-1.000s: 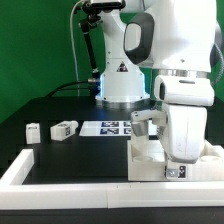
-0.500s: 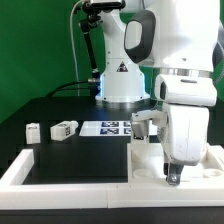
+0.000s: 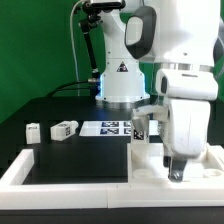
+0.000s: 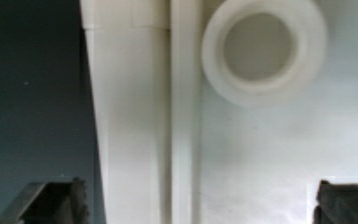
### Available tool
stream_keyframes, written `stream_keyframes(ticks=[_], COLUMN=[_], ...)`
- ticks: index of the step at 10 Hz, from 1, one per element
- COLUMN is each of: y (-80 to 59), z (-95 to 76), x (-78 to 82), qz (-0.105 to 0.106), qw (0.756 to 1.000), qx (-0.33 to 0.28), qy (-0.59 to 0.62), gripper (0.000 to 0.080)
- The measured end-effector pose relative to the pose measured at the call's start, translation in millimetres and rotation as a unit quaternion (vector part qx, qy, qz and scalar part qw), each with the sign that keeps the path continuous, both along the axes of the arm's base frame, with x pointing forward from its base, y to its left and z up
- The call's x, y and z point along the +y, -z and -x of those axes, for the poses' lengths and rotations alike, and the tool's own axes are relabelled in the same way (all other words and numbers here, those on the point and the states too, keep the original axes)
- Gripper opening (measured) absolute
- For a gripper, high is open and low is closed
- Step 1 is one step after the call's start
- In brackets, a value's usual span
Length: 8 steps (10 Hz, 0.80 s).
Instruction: Assemble square table
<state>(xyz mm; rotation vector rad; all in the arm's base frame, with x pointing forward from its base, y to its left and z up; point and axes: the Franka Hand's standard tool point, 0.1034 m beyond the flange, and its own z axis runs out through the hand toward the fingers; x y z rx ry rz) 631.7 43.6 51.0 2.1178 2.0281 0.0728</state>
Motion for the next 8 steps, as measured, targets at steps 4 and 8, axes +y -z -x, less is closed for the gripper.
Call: stream_keyframes(ticks=[4,8], y=[-17.4,-17.2], z=[5.7,6.3], x=[-8.2,-10.6], qz=[0.005,0.006], qw=[1.0,1.0], qx=[0.004,0.005], qy=[0.007,0.008], gripper=[0.0649,0.0649])
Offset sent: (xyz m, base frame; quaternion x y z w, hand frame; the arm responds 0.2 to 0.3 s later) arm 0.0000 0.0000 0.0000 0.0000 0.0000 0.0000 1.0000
